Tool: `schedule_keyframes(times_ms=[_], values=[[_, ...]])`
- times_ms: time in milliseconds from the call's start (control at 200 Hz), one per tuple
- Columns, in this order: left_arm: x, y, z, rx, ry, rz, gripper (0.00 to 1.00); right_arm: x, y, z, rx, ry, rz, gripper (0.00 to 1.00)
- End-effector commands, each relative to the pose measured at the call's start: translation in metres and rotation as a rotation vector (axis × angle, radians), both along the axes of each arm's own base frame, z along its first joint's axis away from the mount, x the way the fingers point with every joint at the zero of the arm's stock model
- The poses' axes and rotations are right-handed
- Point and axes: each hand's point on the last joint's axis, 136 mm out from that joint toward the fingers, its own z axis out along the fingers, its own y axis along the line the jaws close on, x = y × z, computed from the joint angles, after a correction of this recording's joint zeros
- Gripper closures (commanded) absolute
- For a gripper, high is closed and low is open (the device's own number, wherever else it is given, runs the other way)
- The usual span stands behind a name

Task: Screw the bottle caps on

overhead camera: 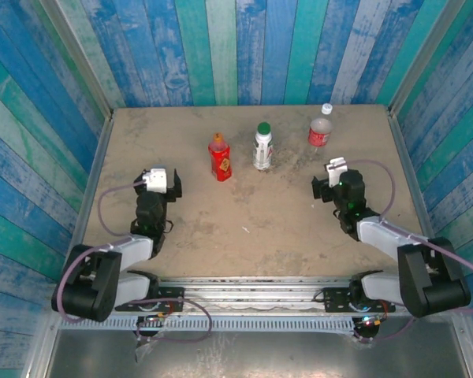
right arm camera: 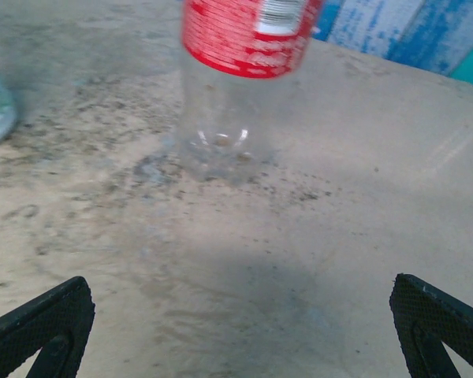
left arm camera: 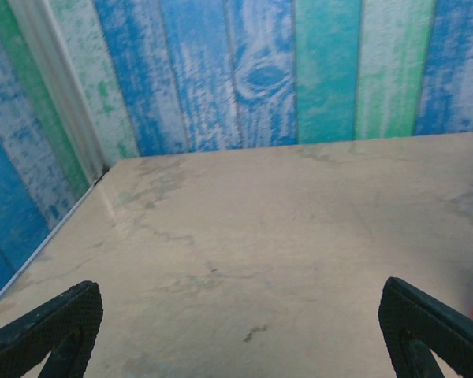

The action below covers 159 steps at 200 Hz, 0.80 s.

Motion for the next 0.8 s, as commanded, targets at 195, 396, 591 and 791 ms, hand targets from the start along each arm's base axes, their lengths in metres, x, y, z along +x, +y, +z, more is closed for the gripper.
schedule_keyframes(times_ms=[195, 396, 591, 791], values=[[0.023, 0.020, -0.021, -0.090, -0.013, 0.011, 0.06, 0.025, -0.028, -0.006, 0.116, -0.134, -0.063, 0.00], [0.035, 0.024, -0.029, -0.118, 0.054, 0.004, 0.06, 0.033, -0.035, -0.011, 0.124, -0.081, -0.096, 0.00], [0.035, 0.023, -0.029, -0.117, 0.059, 0.001, 0.06, 0.034, -0.035, -0.011, 0.123, -0.076, -0.093, 0.00], [0.035, 0.023, -0.030, -0.116, 0.061, 0.002, 0.06, 0.034, -0.034, -0.012, 0.121, -0.074, -0.091, 0.00]])
